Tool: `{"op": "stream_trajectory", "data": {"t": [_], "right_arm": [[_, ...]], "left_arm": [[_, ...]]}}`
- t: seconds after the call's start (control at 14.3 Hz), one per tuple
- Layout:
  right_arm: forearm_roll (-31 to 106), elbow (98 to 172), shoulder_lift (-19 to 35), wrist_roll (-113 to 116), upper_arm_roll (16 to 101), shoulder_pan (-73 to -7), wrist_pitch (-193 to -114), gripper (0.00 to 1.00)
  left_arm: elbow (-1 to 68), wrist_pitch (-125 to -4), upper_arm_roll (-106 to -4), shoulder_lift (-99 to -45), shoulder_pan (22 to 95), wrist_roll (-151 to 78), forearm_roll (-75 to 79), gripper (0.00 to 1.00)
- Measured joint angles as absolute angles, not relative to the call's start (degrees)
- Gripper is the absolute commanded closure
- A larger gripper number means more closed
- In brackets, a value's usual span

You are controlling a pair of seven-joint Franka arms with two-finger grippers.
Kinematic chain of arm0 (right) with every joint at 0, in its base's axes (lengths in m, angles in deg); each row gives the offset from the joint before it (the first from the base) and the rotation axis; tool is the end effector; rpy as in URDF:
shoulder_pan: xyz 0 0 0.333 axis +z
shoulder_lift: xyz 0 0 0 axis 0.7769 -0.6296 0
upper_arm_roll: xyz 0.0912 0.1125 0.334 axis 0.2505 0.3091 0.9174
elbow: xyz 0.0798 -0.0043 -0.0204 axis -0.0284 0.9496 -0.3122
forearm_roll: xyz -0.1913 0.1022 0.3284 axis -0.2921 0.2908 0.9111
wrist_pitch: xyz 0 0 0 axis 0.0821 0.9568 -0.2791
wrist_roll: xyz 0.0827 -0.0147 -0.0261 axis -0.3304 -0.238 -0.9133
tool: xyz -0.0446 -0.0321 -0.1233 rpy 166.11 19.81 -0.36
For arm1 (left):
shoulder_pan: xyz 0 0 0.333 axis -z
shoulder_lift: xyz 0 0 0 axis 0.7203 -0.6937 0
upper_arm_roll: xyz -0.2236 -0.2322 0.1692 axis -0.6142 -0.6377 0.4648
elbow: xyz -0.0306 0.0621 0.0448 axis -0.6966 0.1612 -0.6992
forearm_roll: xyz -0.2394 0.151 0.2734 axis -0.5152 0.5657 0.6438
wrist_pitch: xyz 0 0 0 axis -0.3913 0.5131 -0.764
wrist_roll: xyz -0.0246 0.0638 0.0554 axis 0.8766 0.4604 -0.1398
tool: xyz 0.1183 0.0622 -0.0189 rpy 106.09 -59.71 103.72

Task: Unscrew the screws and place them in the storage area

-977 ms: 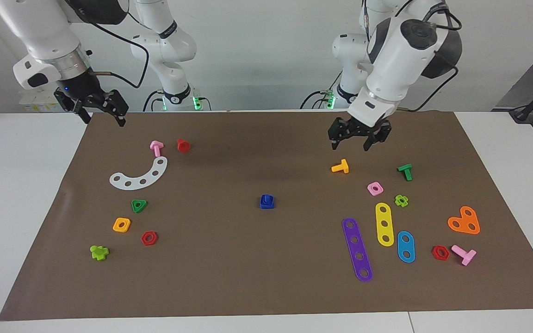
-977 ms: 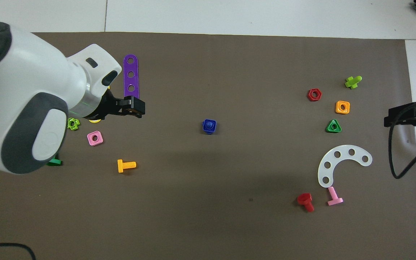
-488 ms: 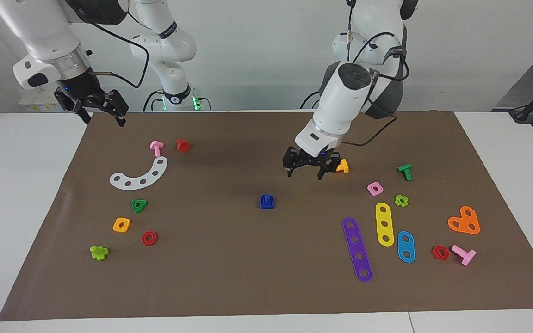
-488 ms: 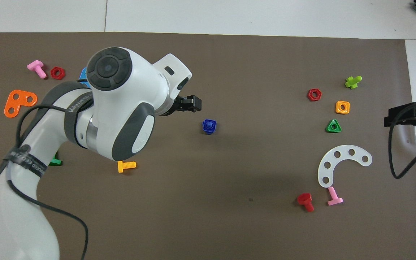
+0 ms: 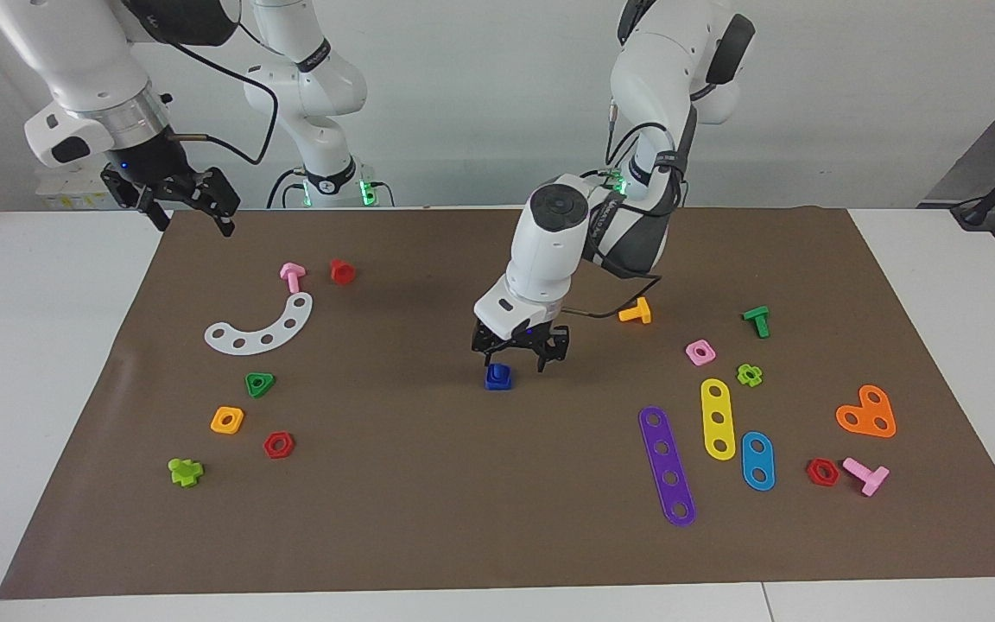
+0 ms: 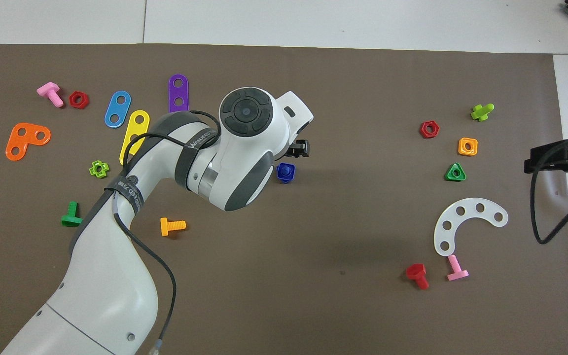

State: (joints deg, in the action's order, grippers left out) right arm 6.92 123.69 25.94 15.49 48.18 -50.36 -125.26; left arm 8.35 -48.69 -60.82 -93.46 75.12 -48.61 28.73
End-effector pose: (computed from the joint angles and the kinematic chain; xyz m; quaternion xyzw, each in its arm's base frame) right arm 0.5362 -0.0272 0.6485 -0.9970 0.0768 0.0075 0.0037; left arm 0.6053 -0.4390 0.3971 0.9938 -0.0824 0.0443 0.0597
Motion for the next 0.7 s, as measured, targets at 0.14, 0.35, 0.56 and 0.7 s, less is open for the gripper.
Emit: {"op": "stream_trajectory", "data": {"t": [0.14,0.35,0.56,0.7], "right_arm": [[6.92,123.69,25.94,15.49,48.18,-50.36,-125.26,0.0],[6.92,123.69,25.95,15.49,48.18,-50.36,-125.26,0.0],[6.92,123.69,25.95,15.49,48.18,-50.36,-125.26,0.0],[6.92,123.69,25.95,15.49,48.18,-50.36,-125.26,0.0]], "left_arm": [[8.4,-49.35,-60.82,-94.08,75.16,-48.61,29.84,0.09],[10.01,-50.54,-60.83,-94.35,75.47,-48.58,31.05,0.1],[11.69,-52.24,-60.85,-94.74,76.6,-48.58,31.27,0.12],[11.94,-52.83,-60.82,-95.1,77.18,-48.58,31.41,0.13]]}}
